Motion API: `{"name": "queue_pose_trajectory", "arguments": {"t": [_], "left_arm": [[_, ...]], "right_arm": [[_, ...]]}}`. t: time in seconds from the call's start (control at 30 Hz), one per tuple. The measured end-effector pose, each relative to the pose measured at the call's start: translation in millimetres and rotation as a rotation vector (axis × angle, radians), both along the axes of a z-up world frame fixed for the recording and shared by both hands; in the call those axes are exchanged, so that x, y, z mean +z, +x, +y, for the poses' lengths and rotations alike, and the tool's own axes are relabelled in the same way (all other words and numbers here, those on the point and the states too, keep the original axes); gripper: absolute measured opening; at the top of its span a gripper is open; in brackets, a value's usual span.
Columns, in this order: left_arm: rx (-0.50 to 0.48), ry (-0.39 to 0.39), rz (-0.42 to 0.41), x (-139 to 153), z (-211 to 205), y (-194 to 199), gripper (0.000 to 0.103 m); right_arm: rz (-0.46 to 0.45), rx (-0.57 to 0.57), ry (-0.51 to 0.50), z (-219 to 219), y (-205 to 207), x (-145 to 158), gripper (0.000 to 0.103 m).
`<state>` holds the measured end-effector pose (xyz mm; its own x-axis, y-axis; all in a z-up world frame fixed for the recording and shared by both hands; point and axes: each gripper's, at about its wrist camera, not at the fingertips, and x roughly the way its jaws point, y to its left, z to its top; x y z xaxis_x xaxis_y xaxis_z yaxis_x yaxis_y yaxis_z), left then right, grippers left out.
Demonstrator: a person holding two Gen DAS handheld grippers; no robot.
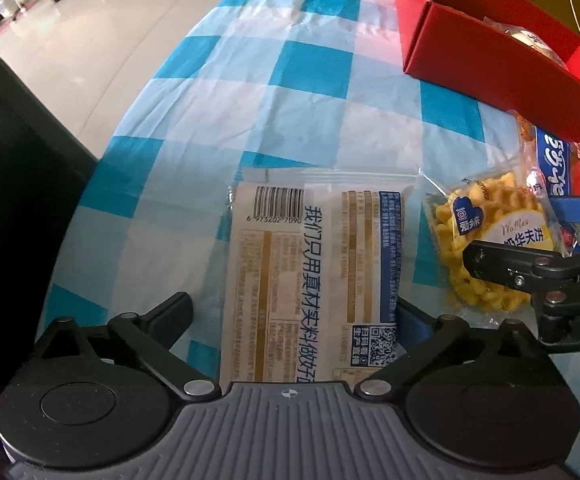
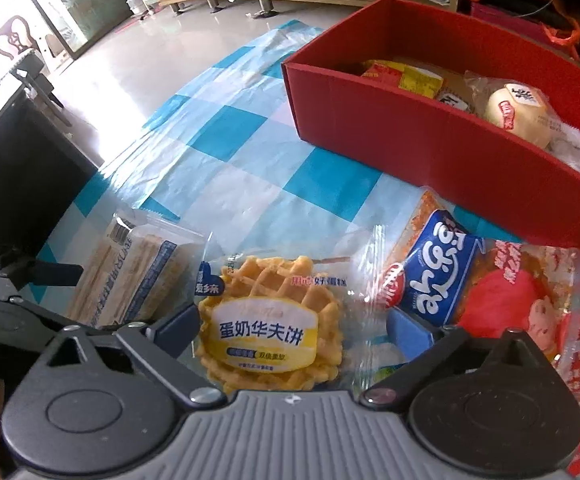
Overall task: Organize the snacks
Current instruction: 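Close the left tool on the white bread pack while the right grasps the waffle pack, then carry the bread pack and waffle pack with both tools over the red box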
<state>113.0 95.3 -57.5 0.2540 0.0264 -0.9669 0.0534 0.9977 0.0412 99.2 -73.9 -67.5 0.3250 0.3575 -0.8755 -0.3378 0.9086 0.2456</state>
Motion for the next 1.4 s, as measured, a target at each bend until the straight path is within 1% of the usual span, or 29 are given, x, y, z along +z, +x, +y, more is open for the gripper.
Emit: {"name": "queue_pose_trajectory", "arguments": {"t": [0.13,0.2,0.3,0.33,0.43,0.5,0.6,0.7,0.77,0.83,0.87,0.9,0.93,0.97,1.03,1.17,1.33,1.4], "left_arm": [[0.004,-0.009,-0.016,5,8,-6,0.094],[0.005,-0.003,-0.028,6,10,-8,0.093],[-0.003,0.007,-0.028,4,11,-7,0.097],[0.000,0.015,-0.027,4,11,-7,0.099],[0.016,0.007,-0.015,2,14,-5,0.100],[0.021,0.016,-0.015,0,16,-5,0.103],[0.016,0.016,-0.019,0,17,-5,0.103],[0.005,0.027,-0.035,-1,15,-6,0.103],[0.016,0.016,-0.044,0,17,-8,0.103],[0.011,0.014,-0.051,1,17,-10,0.102],[0.009,0.009,-0.056,2,16,-12,0.100],[0.005,0.005,-0.062,4,15,-14,0.095],[-0.005,0.000,-0.069,6,13,-16,0.089],[-0.017,0.002,-0.075,7,11,-17,0.087],[-0.043,0.017,-0.086,10,5,-21,0.081],[-0.064,0.031,-0.087,11,0,-25,0.078],[-0.080,0.014,-0.090,13,-5,-27,0.077],[-0.080,0.001,-0.103,17,-5,-28,0.076]], "right_arm": [[0.007,0.023,0.010,-3,0,0,0.098],[0.005,0.034,0.002,-2,-1,0,0.098],[-0.005,0.043,-0.019,4,-3,-1,0.102],[-0.010,0.043,-0.025,8,-4,-2,0.102],[-0.045,0.066,-0.068,18,-8,-3,0.102],[-0.049,0.054,-0.068,18,-8,-5,0.102],[-0.057,0.042,-0.062,17,-9,-6,0.102],[-0.047,0.066,-0.075,18,-8,-6,0.102],[-0.052,0.057,-0.078,18,-10,-6,0.102],[-0.065,0.051,-0.099,20,-14,-5,0.098],[-0.074,0.062,-0.109,22,-17,-4,0.093],[-0.079,0.070,-0.112,22,-19,-2,0.086],[-0.079,0.074,-0.108,22,-21,0,0.082],[-0.078,0.072,-0.109,22,-23,1,0.079],[-0.096,0.075,-0.137,22,-30,4,0.078],[-0.116,0.043,-0.160,14,-41,9,0.076],[-0.140,-0.031,-0.136,-7,-49,28,0.076],[-0.157,-0.059,-0.120,-15,-52,38,0.076]]}}
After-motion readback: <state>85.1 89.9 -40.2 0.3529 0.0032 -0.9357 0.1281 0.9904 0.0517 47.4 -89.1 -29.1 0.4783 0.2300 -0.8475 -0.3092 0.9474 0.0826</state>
